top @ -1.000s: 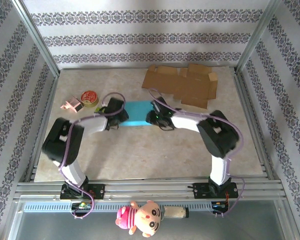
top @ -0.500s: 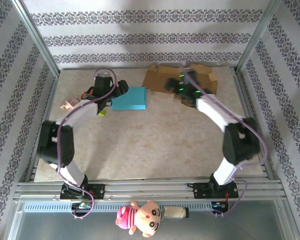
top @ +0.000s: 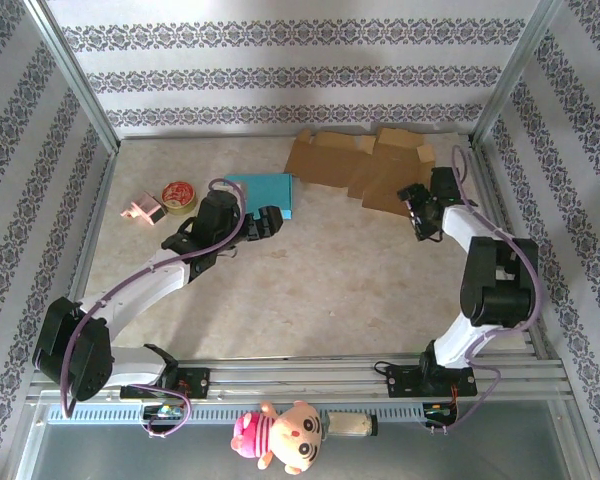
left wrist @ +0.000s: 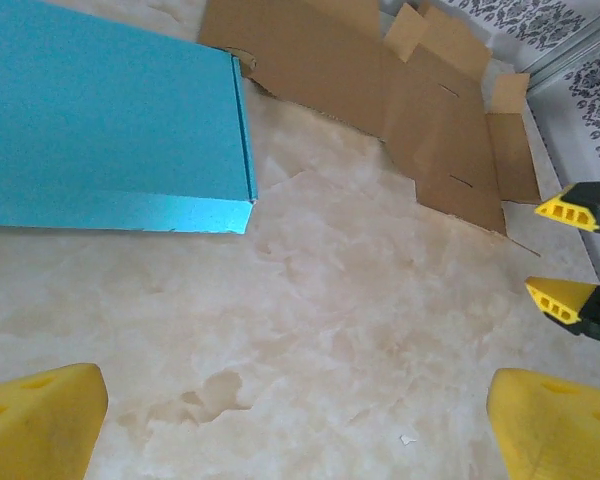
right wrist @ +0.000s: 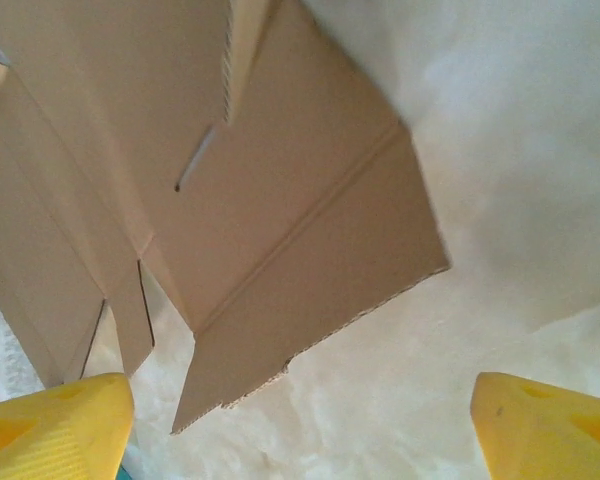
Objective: Fold the paper box
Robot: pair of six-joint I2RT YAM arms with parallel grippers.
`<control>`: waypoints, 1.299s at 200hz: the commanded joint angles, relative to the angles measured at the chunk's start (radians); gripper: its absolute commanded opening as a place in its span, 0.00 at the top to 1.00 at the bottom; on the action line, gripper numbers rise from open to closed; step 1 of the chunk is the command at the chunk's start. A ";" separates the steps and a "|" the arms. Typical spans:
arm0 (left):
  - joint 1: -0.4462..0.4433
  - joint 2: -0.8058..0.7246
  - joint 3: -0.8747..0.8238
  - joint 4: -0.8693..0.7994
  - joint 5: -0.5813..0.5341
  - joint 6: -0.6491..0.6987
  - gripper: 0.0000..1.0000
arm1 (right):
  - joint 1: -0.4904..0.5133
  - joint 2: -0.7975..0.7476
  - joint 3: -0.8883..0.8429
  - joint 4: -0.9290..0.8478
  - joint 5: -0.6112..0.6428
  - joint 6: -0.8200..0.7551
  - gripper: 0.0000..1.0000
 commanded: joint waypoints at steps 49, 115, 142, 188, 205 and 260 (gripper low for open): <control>-0.004 -0.004 0.017 0.001 -0.013 -0.024 0.02 | -0.002 0.146 -0.008 0.197 0.001 0.240 0.62; -0.009 -0.083 0.049 -0.057 0.004 0.008 0.00 | -0.085 -0.318 0.084 -0.069 0.142 -0.554 1.00; -0.010 -0.155 0.066 -0.089 0.008 0.109 0.06 | 0.012 -0.525 0.196 -0.224 -0.037 -0.886 1.00; -0.003 -0.297 0.188 -0.349 0.006 0.258 0.06 | 0.171 -0.661 0.366 -0.416 -0.432 -0.926 1.00; 0.003 -0.351 0.227 -0.444 -0.023 0.275 0.05 | 0.180 -0.643 0.429 -0.434 -0.662 -0.839 1.00; 0.036 -0.460 0.280 -0.601 -0.017 0.257 0.06 | 0.196 -0.467 0.606 -0.729 -0.673 -0.992 1.00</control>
